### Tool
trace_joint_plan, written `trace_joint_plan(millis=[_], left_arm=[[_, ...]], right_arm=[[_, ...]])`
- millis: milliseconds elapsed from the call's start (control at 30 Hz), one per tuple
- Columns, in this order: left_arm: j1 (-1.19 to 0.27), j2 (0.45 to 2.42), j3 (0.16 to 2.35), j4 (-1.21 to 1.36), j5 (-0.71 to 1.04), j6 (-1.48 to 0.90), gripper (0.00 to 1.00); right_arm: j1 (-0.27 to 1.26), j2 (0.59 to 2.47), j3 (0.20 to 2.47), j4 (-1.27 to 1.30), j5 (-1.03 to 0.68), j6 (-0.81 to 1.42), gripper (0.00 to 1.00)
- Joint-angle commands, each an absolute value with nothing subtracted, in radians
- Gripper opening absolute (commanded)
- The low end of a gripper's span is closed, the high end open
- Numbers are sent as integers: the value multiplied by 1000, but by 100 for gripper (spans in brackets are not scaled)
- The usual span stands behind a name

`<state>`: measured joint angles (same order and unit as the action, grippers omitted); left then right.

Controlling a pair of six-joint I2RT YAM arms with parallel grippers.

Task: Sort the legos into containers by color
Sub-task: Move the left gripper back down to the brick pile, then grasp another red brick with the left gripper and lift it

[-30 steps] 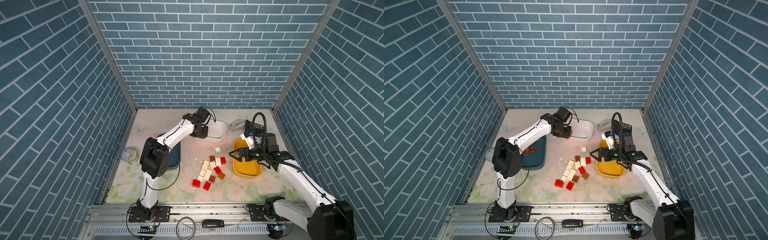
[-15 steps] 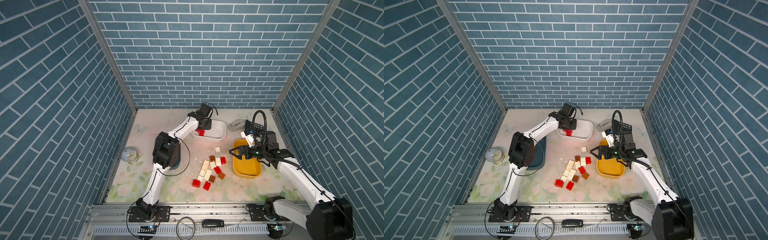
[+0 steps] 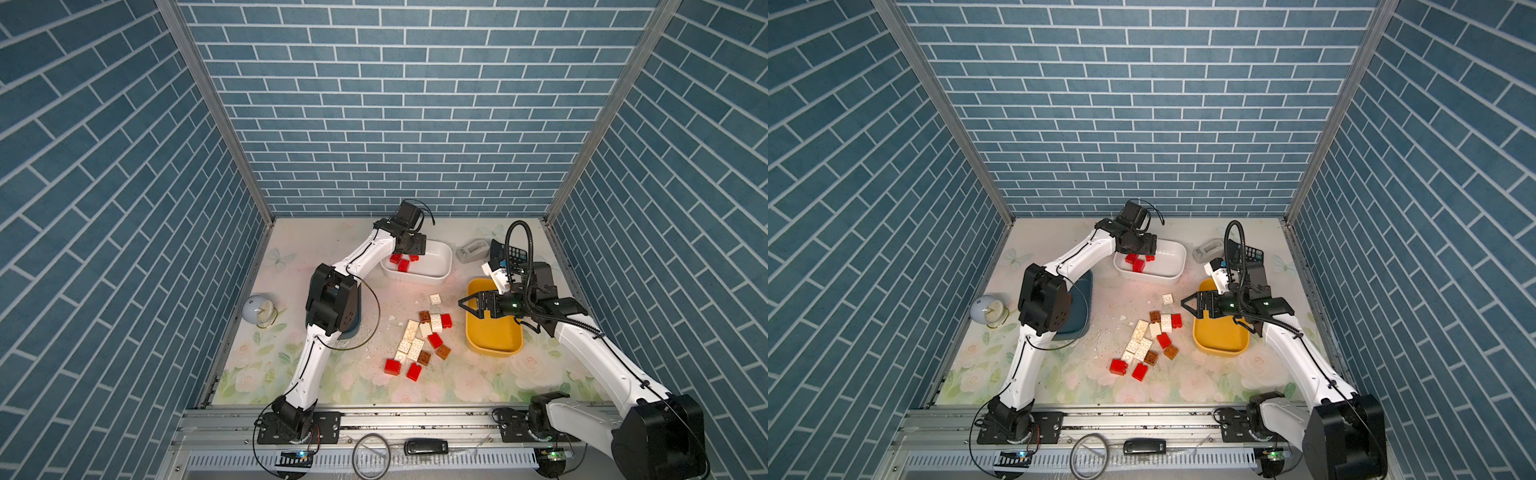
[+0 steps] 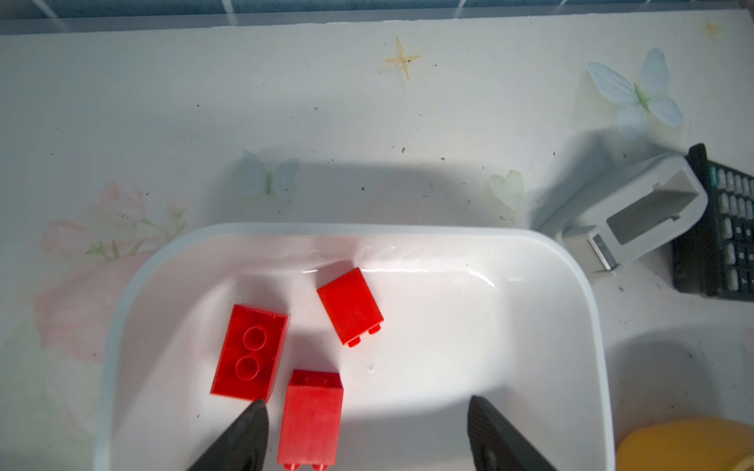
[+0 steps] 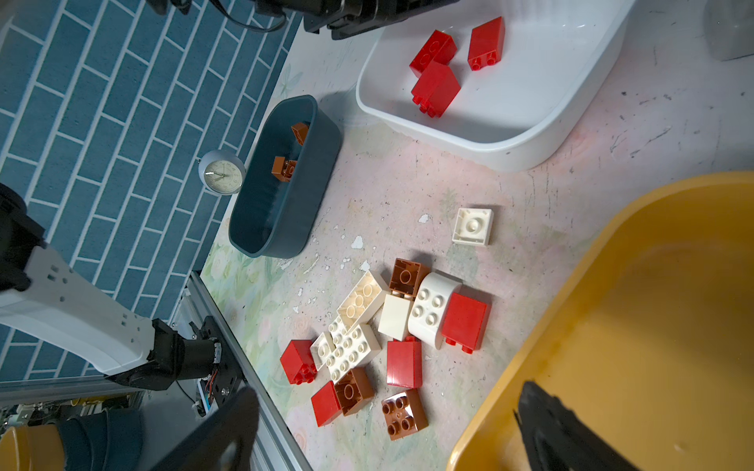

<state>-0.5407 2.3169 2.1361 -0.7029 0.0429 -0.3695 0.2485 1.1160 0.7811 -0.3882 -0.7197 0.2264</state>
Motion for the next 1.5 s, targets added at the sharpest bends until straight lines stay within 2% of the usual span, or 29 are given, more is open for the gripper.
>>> trace_joint_plan(millis=[0, 400, 767, 933, 1167, 1467], left_arm=[[-549, 2181, 2054, -819, 59, -352, 81], [-668, 1764, 1569, -928, 36, -435, 82], [-872, 1545, 1234, -963, 8, -698, 82], [-912, 1489, 1108, -938, -2, -930, 80], [-919, 1401, 936, -795, 9, -1454, 79], [-1012, 1436, 879, -784, -9, -1877, 77]], right_arm=[[242, 1102, 799, -409, -711, 175, 99], [242, 1116, 783, -424, -732, 162, 99], [242, 1129, 769, -431, -745, 152, 99], [242, 1136, 765, -430, -750, 152, 99], [243, 1135, 760, -423, -765, 161, 99], [242, 1119, 751, -428, -802, 159, 99]])
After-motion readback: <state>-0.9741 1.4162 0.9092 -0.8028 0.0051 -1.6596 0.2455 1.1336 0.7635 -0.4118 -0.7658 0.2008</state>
